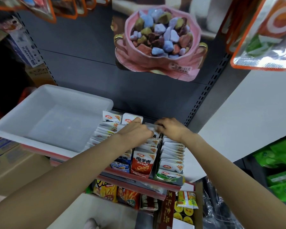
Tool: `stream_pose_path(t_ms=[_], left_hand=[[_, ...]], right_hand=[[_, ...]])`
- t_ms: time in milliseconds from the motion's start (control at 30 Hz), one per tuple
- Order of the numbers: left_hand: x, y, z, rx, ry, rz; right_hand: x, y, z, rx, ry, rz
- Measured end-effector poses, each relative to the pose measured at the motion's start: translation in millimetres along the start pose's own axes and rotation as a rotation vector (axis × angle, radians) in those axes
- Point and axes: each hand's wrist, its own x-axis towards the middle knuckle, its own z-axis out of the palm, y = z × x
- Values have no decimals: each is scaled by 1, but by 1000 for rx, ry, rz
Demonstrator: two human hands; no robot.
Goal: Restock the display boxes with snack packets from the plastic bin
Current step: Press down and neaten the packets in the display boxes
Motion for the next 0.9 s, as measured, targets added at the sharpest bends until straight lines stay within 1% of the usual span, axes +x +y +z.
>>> stream_pose_path(t_ms=[67, 133, 167, 267, 333, 433, 467, 533, 567, 633, 700, 733, 767, 867, 900], left_hand=[[2, 3, -7, 31, -31, 7], [2, 10, -7, 49, -60, -9], [1, 12, -5, 33, -43, -36], [-7, 11, 0, -12, 35, -116], [-10, 12, 3, 10, 21, -119], [-3, 16, -1, 44, 1, -93], [1, 15, -2, 34, -6, -100], [9, 12, 1, -18, -6, -139], [9, 11, 5, -42, 27, -167], [4, 7, 11, -47, 150, -198], [-3, 5, 19, -22, 282, -158], [-6, 5, 18, -29, 307, -136], [-10, 6, 16, -37, 295, -109], [-14, 7, 17, -69, 126, -50], [-16, 6, 19, -86, 114, -32]], right_hand=[[-1, -1, 1, -68, -54, 5], [-2, -2, 3, -116, -43, 25], [-2, -3, 4, -119, -19, 36], [-3, -3, 7, -104, 13, 45], [-3, -2, 7, -75, 0, 31], [-3, -4, 2, -16, -68, 16], [-4, -5, 0, -7, -83, 14], [-7, -7, -1, 3, -62, 5], [-9, -9, 0, -4, -31, -8], [-13, -12, 2, -29, 51, -52], [-17, -15, 5, -51, 123, -99], [-20, -17, 5, -47, 146, -111], [-23, -18, 5, -39, 158, -119], [-30, -21, 7, -69, 143, -134], [-32, -22, 7, -100, 119, -138]])
